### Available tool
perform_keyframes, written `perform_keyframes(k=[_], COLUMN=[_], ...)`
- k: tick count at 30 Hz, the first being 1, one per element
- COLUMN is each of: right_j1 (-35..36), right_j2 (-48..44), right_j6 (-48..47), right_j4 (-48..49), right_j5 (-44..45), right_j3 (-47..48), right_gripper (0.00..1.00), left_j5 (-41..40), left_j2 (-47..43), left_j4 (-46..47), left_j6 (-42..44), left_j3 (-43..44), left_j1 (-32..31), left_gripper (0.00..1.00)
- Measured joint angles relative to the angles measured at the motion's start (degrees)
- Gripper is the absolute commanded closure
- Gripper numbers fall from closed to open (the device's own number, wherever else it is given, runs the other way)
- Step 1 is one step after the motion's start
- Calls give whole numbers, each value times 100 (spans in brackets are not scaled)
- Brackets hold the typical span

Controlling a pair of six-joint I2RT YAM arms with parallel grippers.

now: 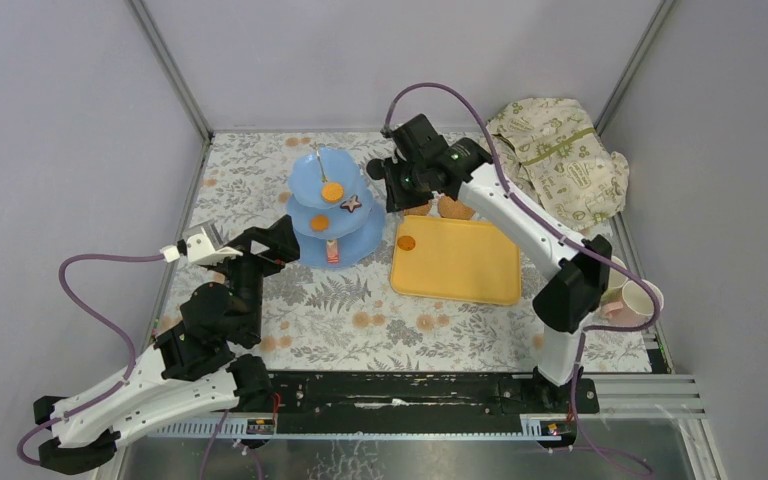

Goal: Serve the afternoon tea
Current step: Place the desert on the desert table.

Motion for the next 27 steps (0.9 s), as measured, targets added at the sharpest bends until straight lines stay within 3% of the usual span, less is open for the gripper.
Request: perform_keyframes(k=[13,27], right_j1=[-2,55], right_j2=[1392,2076], right_j6=[68,251], right_j4=[-448,-645], right_j5=[-103,-374], right_j3=[2426,3318], right_gripper=[85,85], left_j5=[2,2], left_j2=[2,0], left_j4=[-4,-4], left_j6=[-37,-52], left_j3=[0,0], left_j1=[0,0], left_gripper=[0,0])
